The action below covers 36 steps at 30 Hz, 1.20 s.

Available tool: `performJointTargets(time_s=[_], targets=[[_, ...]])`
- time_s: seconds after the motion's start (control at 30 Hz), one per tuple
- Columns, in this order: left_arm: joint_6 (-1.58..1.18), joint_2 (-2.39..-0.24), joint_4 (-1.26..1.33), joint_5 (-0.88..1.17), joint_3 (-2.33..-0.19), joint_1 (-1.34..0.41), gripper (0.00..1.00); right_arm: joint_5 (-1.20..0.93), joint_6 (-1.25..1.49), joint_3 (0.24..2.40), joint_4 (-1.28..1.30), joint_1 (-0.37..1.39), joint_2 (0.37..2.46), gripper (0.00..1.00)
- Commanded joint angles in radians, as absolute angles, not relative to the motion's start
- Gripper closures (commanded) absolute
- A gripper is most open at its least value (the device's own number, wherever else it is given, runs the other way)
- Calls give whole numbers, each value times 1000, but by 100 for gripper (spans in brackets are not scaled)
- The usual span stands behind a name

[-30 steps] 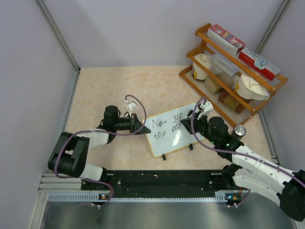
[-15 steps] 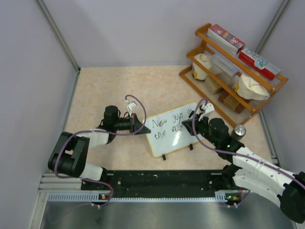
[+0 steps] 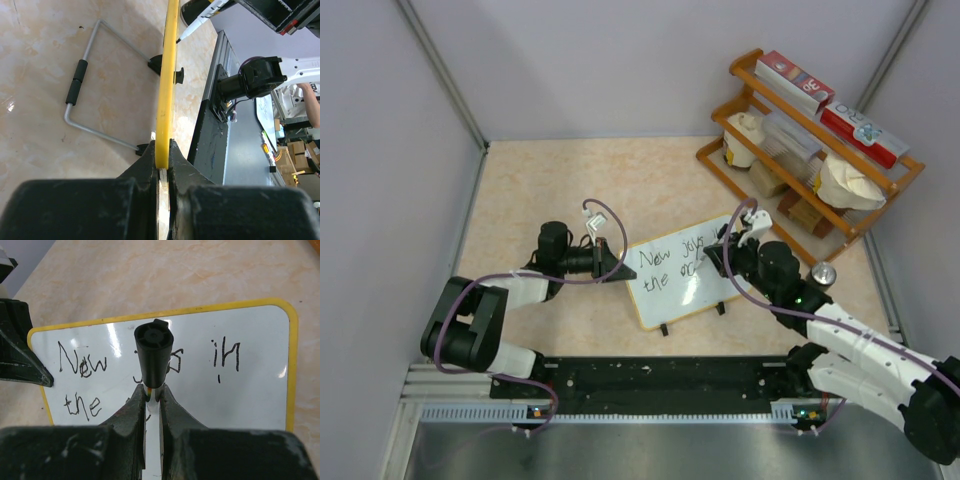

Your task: Write a sentence on the whiteboard

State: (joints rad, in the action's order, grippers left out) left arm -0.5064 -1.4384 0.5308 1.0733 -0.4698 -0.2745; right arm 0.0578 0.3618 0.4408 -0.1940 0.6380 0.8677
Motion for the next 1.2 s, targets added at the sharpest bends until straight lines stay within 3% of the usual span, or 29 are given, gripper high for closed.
performJointTargets(time_s=[0.0,1.17], targets=[[-420,-1454,557,1042,-483,-276,100,89,350,479,-236,624,847,100],[-422,-1457,561,1045,-483,-276,100,67,364,411,-195,620,865,100]])
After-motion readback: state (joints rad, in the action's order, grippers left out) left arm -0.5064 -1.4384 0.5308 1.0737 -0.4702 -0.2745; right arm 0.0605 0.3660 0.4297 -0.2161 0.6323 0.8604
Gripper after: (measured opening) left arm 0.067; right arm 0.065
